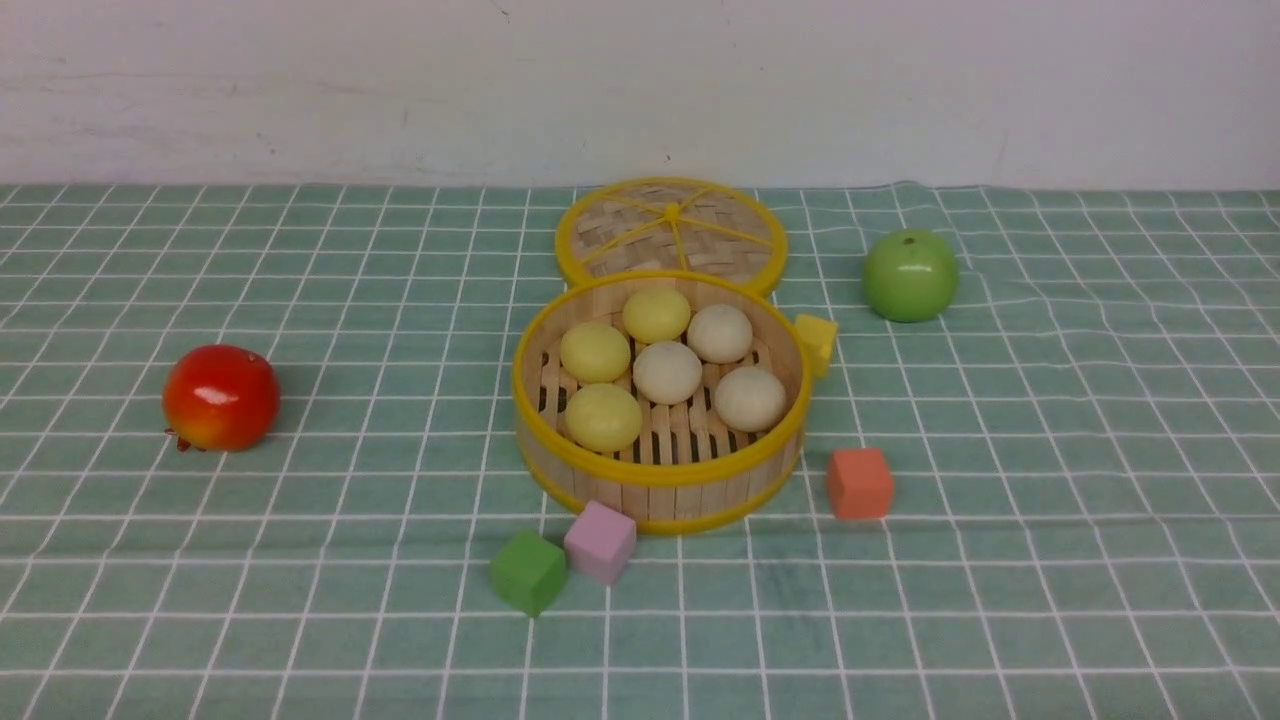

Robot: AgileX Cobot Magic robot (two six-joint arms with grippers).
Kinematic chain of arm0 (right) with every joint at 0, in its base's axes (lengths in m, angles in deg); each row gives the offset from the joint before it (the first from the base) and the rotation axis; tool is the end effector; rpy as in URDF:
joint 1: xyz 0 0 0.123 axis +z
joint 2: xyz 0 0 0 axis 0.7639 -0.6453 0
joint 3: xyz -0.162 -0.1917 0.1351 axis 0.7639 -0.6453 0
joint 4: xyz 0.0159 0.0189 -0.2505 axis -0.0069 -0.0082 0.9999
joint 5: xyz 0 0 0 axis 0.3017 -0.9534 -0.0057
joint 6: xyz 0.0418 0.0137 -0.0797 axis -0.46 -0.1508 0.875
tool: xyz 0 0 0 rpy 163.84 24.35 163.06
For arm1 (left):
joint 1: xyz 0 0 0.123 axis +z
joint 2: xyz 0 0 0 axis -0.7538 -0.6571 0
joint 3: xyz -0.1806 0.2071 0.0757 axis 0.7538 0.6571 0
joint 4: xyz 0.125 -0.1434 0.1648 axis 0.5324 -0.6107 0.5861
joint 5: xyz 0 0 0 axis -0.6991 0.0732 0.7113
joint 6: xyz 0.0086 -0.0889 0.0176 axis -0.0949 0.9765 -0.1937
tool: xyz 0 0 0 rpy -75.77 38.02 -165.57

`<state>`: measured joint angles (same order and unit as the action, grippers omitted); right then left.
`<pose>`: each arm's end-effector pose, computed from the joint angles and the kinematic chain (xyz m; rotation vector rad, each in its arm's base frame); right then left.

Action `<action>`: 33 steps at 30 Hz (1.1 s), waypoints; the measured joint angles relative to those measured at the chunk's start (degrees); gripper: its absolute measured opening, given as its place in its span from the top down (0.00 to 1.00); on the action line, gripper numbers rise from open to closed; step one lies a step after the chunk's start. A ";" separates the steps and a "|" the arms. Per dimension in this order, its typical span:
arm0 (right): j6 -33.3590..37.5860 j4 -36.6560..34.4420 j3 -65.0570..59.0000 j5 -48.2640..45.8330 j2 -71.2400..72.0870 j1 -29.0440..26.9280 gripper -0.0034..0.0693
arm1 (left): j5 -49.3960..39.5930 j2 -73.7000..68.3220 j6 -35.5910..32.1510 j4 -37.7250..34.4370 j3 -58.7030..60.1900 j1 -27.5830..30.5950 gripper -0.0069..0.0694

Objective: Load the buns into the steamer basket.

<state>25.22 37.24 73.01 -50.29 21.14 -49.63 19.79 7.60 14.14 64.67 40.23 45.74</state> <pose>0.0522 -0.0027 0.1745 0.0366 1.8674 -0.0153 0.0535 -0.0012 0.1706 -0.2191 1.8673 -0.2076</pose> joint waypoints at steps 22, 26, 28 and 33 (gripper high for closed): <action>0.00 0.00 0.00 0.00 0.00 0.00 0.86 | 0.00 0.00 0.00 0.00 0.00 0.00 0.60; 0.00 0.00 0.00 0.00 0.00 0.00 0.85 | 0.00 0.00 0.00 0.00 0.00 0.00 0.60; 0.00 0.00 0.00 0.00 0.00 0.00 0.85 | 0.00 0.00 0.00 0.00 0.00 0.00 0.60; 0.00 0.00 0.00 0.00 0.00 0.00 0.84 | 0.00 0.00 0.00 0.00 0.00 0.00 0.60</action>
<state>25.22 37.24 73.01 -50.29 21.14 -49.63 19.79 7.60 14.14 64.67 40.23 45.74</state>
